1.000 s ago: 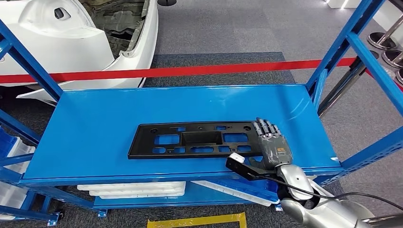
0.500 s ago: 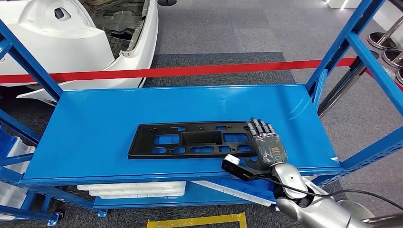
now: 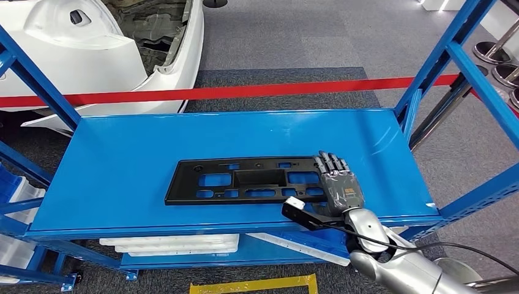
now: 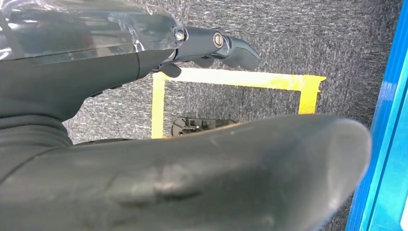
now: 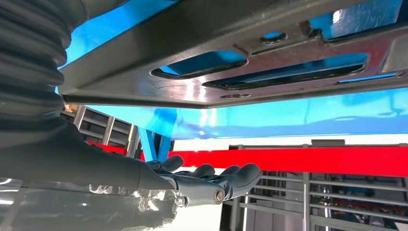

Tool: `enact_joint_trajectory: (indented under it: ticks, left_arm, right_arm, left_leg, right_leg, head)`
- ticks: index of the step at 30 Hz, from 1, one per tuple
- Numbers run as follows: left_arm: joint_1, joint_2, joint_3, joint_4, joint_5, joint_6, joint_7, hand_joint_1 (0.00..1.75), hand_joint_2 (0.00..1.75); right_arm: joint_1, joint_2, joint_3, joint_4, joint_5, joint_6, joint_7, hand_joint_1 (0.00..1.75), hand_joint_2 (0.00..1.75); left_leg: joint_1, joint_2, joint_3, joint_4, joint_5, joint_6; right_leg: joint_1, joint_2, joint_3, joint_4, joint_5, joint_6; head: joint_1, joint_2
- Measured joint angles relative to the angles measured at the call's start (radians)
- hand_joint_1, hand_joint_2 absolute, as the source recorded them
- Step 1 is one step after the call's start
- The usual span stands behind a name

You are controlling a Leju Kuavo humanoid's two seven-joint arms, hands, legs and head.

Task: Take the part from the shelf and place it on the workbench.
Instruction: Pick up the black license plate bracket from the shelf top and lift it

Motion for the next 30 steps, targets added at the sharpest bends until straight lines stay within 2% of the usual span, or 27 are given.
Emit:
enact_joint_trajectory:
  ticks: [15, 30]
  left_arm:
    - [0.001, 0.000, 0.000, 0.000, -0.005, -0.005, 0.020, 0.00, 0.00]
    - [0.001, 0.000, 0.000, -0.010, -0.007, 0.005, 0.035, 0.00, 0.00]
  right_arm:
    - [-0.004, 0.010, 0.004, 0.057, 0.058, -0.092, 0.020, 0.00, 1.75]
    - [0.001, 0.010, -0.009, 0.076, 0.095, -0.139, 0.021, 0.00, 1.75]
  left_leg:
    - [0.000, 0.000, 0.000, 0.000, 0.000, 0.000]
    - [0.000, 0.000, 0.001, 0.000, 0.000, 0.000]
  right_leg:
    - [0.000, 0.000, 0.000, 0.000, 0.000, 0.000]
    - [0.000, 0.000, 0.000, 0.000, 0.000, 0.000]
  head:
    - [0.000, 0.000]
    - [0.000, 0.000]
